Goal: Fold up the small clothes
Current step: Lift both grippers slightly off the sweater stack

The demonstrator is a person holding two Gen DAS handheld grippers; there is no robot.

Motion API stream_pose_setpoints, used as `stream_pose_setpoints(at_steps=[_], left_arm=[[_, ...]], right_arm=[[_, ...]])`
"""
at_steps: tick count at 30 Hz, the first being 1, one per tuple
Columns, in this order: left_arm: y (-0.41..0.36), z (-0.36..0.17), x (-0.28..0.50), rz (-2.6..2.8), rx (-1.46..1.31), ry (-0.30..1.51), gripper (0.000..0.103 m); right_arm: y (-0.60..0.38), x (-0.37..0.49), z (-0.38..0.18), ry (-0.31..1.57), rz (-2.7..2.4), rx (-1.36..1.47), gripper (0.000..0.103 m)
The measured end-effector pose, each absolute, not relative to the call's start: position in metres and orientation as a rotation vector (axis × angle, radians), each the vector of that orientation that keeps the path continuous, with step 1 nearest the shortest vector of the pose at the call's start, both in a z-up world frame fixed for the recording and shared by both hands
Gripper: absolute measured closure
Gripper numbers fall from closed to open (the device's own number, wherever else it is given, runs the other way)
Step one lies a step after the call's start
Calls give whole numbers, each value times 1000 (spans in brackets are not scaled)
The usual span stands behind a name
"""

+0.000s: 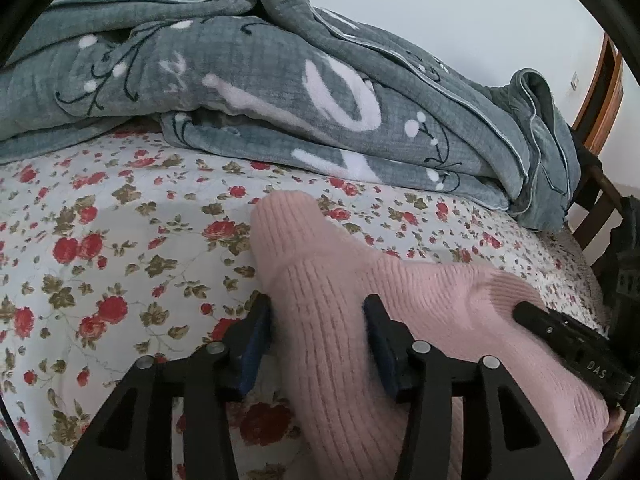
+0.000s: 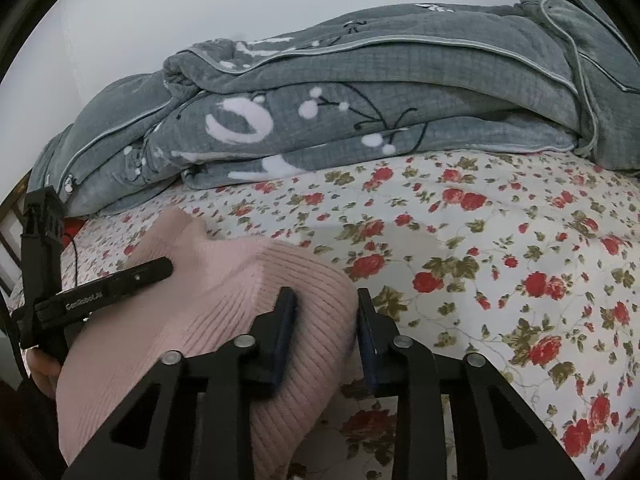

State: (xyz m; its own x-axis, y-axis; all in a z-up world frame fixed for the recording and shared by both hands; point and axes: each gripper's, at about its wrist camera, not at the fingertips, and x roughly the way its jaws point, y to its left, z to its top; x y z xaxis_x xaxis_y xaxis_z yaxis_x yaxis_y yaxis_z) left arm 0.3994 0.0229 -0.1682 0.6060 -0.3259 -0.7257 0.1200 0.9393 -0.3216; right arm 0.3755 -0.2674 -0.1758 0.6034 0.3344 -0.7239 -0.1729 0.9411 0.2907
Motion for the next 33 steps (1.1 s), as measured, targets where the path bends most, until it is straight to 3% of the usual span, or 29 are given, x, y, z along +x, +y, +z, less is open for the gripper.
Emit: stream_pose_setpoints(at_steps=[6,10,15,26,31,33], left_arm=[[16,-160,389,-242,-179,848,44],[5,-152,377,-275,-129,856,43],[-9,-139,338,-286,-97,849,39],[-25,-128,239,-251,-34,837,37],[-22,-135,224,-224,-27,817,34],[-20,-139,223,-220,-44,796,30]], right_arm=[[-259,364,-156,829,280,121,58],[-257,338,-144,840,316,125,56],[-254,290,-143,824,361,87,46],[-261,252,-156,853,231,86,46],[-251,236,-155,816,219,35,55],[-252,233,-157,793,233,39,63]])
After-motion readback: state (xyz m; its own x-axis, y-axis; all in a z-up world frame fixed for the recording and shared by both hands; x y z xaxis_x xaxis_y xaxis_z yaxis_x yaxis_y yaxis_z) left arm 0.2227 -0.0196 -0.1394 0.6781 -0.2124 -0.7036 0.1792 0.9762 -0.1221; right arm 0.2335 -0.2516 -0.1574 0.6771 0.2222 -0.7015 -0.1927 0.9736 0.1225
